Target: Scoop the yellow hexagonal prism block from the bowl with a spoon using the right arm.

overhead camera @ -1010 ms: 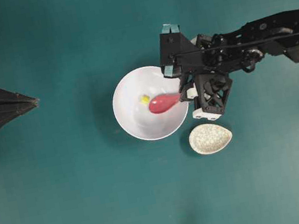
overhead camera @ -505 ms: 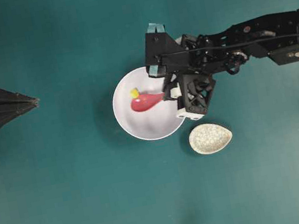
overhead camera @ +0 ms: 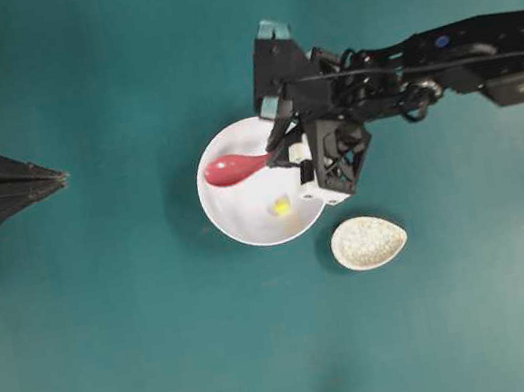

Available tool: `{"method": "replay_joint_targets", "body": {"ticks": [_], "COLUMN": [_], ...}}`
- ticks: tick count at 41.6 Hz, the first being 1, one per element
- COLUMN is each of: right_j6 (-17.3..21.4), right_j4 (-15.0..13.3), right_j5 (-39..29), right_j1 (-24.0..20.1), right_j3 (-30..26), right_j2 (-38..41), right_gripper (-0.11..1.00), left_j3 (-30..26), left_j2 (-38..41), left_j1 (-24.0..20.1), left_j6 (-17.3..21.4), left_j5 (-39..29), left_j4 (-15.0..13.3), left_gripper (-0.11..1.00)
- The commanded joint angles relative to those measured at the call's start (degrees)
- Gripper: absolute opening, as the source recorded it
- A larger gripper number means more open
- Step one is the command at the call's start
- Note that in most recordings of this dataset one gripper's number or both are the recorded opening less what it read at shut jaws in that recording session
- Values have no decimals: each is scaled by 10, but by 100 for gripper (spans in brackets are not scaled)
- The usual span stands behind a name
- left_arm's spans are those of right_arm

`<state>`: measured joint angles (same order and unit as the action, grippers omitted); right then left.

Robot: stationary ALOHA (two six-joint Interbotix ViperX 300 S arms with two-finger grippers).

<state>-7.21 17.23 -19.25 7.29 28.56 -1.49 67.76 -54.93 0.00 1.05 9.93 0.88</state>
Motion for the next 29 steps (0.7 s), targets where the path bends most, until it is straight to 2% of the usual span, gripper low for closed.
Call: {"method": "replay_joint_targets", "body": {"ticks": [1, 8, 18, 29], "right_j6": [9, 53, 92, 130], "right_j4": [4, 1, -8, -47], "right_j5": [-15, -96, -187, -257], "right_j1": [1, 2, 1, 2], "right_j3": [-12, -13, -19, -43], "right_j2": [-41, -77, -76, -52], "right_gripper": [23, 23, 23, 23], "left_j3": [-9, -10, -10, -9], "left_j2": [4, 4, 4, 4], "left_j1": [-1, 0, 0, 0], "left_j6": [0, 0, 0, 0], "left_j5": [4, 4, 5, 5], "left_j4": [2, 2, 2, 2], "left_gripper": [0, 0, 0, 0]}}
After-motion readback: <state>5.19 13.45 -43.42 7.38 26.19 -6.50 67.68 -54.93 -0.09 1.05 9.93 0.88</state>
